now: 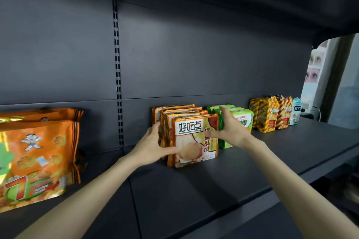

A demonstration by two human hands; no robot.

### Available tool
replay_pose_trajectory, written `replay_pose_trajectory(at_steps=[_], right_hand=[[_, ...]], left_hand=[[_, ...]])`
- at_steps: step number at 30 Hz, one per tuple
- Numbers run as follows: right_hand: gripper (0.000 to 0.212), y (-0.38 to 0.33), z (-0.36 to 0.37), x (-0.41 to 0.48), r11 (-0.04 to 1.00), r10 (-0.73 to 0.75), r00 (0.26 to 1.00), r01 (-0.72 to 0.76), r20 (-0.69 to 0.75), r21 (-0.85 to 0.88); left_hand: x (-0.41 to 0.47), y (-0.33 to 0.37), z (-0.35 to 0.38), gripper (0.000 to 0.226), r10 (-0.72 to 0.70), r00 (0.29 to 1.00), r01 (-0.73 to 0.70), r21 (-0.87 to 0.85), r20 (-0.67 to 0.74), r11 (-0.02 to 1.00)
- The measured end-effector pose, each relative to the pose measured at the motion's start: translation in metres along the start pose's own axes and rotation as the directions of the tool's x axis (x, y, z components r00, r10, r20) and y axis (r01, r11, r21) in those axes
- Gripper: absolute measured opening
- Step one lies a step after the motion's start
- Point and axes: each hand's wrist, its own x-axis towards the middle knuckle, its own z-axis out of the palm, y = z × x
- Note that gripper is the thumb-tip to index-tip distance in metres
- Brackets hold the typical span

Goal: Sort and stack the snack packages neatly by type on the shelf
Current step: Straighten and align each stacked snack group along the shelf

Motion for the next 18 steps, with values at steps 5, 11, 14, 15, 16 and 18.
replay_pose_trajectory(at_steps=[5,11,14,15,16,18], right_hand=[[0.113,0.023,0.006,0.029,0.971,0.021,0.996,-0.04,0.084,0.237],[0.125,0.05,0.019,0.056,0.87,-0.016,0.976,-0.094,0.218,0.485],[0.101,0.063,0.029,0.068,0.786,-0.101,0.951,-0.104,0.292,0.61],[0.099,0.066,0.031,0.073,0.76,-0.13,0.943,-0.104,0.306,0.641],[0.102,0.069,0.033,0.077,0.726,-0.151,0.935,-0.114,0.32,0.678],[0.107,0.074,0.038,0.085,0.66,-0.196,0.921,-0.13,0.338,0.74]], left_hand=[[0.022,-0.003,0.018,0.114,-0.022,1.0,0.023,-0.116,0.016,0.993],[0.035,-0.004,0.037,0.126,-0.07,0.989,0.1,-0.239,0.13,0.966],[0.04,-0.004,0.045,0.126,-0.097,0.988,0.125,-0.259,0.12,0.958],[0.04,-0.003,0.047,0.128,-0.108,0.987,0.136,-0.268,0.117,0.954],[0.041,-0.002,0.048,0.13,-0.125,0.986,0.152,-0.276,0.113,0.949],[0.041,-0.002,0.052,0.131,-0.159,0.982,0.182,-0.293,0.102,0.939]])
